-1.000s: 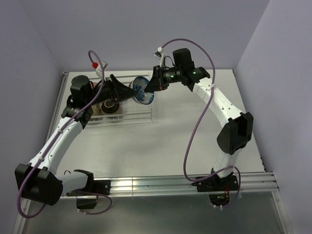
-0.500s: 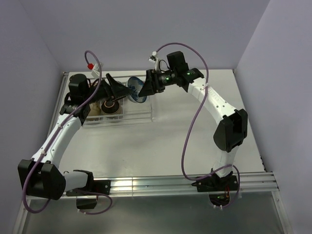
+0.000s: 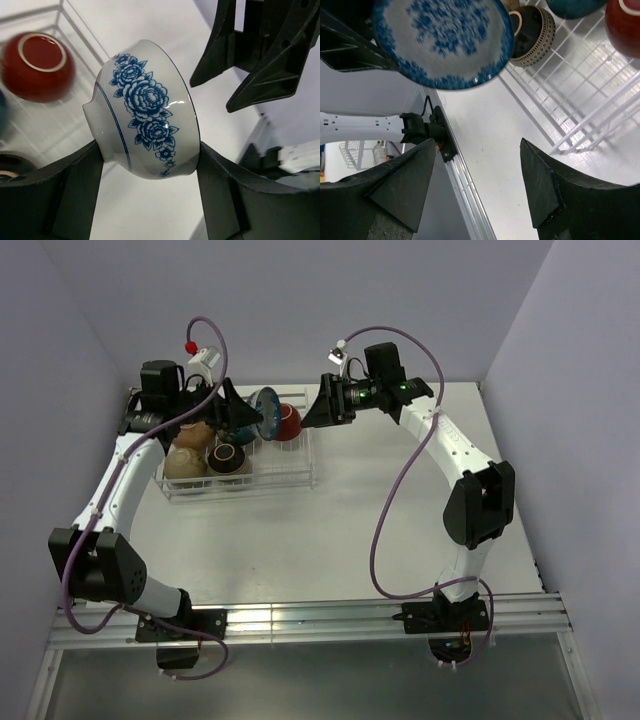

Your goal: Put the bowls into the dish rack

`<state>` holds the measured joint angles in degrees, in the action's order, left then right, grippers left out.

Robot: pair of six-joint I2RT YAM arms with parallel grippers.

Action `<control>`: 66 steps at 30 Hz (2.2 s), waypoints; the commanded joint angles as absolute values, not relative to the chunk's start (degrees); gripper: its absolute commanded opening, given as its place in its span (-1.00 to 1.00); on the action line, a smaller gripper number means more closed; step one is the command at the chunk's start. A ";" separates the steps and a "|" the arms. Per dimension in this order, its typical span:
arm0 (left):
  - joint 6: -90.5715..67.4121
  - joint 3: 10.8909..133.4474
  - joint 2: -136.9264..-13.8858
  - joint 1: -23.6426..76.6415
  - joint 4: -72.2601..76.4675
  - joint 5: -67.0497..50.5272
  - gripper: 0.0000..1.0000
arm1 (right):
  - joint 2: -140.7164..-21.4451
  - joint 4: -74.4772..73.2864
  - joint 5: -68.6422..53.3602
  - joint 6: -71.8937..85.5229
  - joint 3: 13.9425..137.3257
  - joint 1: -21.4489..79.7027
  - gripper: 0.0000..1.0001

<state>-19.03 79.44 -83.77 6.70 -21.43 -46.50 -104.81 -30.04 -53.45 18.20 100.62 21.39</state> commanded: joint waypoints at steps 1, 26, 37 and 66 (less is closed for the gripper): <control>-2.22 86.47 -85.42 6.59 -28.99 -44.32 -1.00 | -102.92 -28.83 -52.74 19.25 99.49 20.39 0.50; -4.57 96.34 -96.06 24.25 -45.18 8.08 -1.00 | -104.59 -30.15 -35.78 27.24 94.13 18.72 -0.46; -8.87 96.41 -99.93 30.23 -47.80 16.69 -1.00 | -104.50 -30.41 -35.15 28.74 93.17 16.00 -1.00; -13.97 104.68 -115.40 36.56 -53.26 30.24 -0.74 | -102.48 -30.76 -35.86 28.04 90.97 13.45 -1.00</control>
<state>-12.58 102.08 -114.72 36.18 -52.64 29.12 -105.56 -31.29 -36.01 28.62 91.46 13.96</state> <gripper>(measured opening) 0.724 0.007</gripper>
